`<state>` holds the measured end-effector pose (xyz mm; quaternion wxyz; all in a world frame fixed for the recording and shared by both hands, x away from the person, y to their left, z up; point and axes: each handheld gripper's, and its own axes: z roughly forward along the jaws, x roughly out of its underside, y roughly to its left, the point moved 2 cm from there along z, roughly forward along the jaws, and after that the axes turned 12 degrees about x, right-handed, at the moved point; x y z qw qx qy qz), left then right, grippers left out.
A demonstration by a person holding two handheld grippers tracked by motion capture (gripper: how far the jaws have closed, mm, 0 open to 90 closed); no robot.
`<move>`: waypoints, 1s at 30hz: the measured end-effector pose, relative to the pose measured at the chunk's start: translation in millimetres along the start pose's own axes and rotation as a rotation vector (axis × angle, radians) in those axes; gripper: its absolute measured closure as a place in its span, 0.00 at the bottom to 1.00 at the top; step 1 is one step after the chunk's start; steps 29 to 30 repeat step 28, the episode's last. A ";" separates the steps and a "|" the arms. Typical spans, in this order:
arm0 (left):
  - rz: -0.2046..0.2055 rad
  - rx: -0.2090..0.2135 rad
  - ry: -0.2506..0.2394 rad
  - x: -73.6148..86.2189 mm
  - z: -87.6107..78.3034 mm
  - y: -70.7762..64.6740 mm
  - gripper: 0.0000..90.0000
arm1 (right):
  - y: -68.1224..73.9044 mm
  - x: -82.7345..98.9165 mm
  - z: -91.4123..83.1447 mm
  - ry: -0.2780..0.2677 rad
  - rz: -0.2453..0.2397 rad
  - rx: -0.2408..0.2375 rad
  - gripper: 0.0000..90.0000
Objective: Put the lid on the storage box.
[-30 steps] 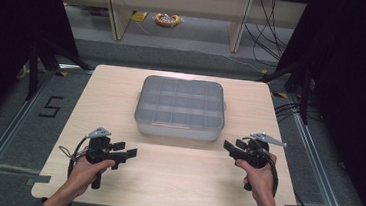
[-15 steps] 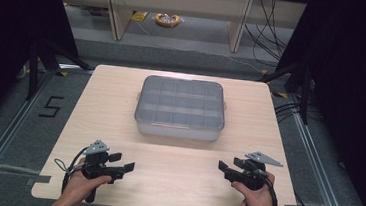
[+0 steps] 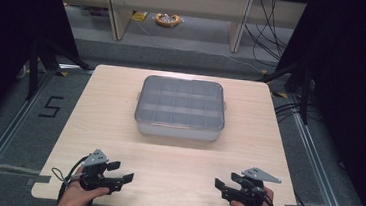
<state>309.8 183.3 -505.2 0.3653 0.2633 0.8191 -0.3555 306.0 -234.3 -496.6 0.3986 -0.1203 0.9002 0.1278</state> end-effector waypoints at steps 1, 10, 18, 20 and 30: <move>0.004 0.005 0.004 0.9 -0.2 -0.7 0.30 | 3.8 2.6 -3.5 0.031 0.026 0.019 0.33; 0.018 0.015 0.021 7.8 -1.6 -9.9 0.28 | 5.3 17.2 -11.7 0.041 0.014 -0.026 0.31; 0.024 0.023 0.049 16.6 -1.1 -19.0 0.26 | 9.9 29.2 -19.2 0.064 0.011 -0.030 0.28; 0.036 0.030 0.060 17.9 -1.7 -20.4 0.26 | 7.0 31.0 -19.7 0.052 -0.018 -0.024 0.28; 0.037 0.036 0.061 20.0 -0.7 -23.0 0.25 | 7.0 35.8 -23.0 0.068 -0.004 -0.039 0.28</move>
